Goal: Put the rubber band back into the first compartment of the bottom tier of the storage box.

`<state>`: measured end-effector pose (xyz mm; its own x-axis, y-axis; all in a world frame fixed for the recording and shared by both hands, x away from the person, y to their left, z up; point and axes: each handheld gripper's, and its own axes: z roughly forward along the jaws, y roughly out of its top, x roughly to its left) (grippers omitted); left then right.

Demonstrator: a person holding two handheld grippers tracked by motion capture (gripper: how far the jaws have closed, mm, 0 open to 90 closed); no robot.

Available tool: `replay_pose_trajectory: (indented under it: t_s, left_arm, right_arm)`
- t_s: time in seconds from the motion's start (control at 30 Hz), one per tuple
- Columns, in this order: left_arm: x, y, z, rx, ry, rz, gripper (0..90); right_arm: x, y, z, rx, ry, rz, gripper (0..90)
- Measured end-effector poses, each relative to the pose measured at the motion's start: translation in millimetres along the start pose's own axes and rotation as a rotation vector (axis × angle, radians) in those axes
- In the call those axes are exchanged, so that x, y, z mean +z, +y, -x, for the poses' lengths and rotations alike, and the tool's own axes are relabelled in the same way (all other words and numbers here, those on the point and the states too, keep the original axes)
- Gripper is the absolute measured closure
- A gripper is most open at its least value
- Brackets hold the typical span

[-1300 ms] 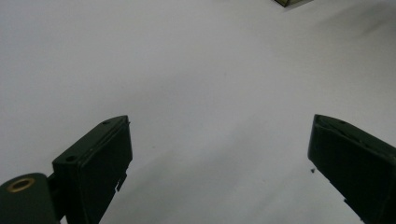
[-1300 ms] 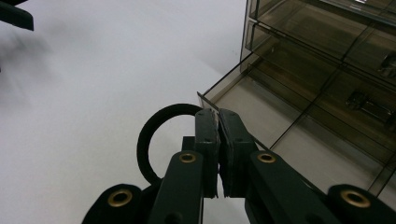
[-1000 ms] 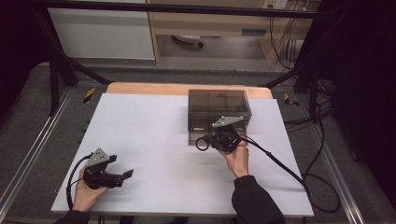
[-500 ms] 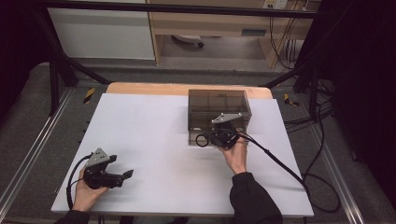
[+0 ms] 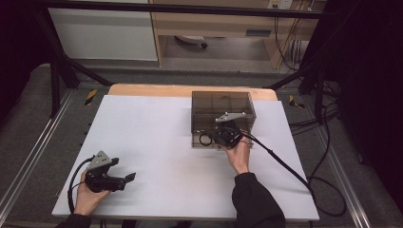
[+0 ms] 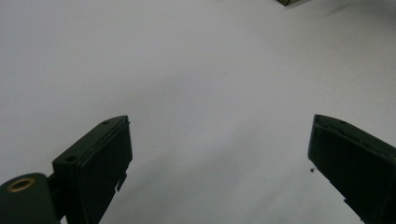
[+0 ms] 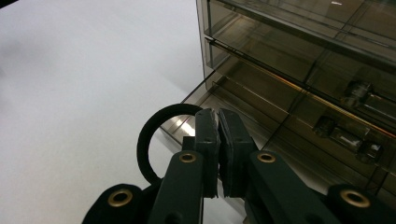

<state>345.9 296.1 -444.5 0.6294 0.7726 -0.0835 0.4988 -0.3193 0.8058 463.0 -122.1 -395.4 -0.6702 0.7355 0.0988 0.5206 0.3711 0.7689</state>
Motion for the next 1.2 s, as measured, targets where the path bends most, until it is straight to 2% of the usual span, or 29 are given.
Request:
replay_pose_trajectory:
  t_s: [0.37, 1.2]
  left_arm:
    - [0.3, -0.1, 0.0, 0.001, 0.000, -0.004, 6.2]
    - [0.6, -0.3, -0.4, 0.002, 0.000, -0.005, 6.2]
  right_arm:
    - [6.6, 2.3, 5.8, 0.019, -0.011, 0.004, 87.7]
    - [31.1, 2.1, 13.2, 0.028, -0.043, -0.012, 87.6]
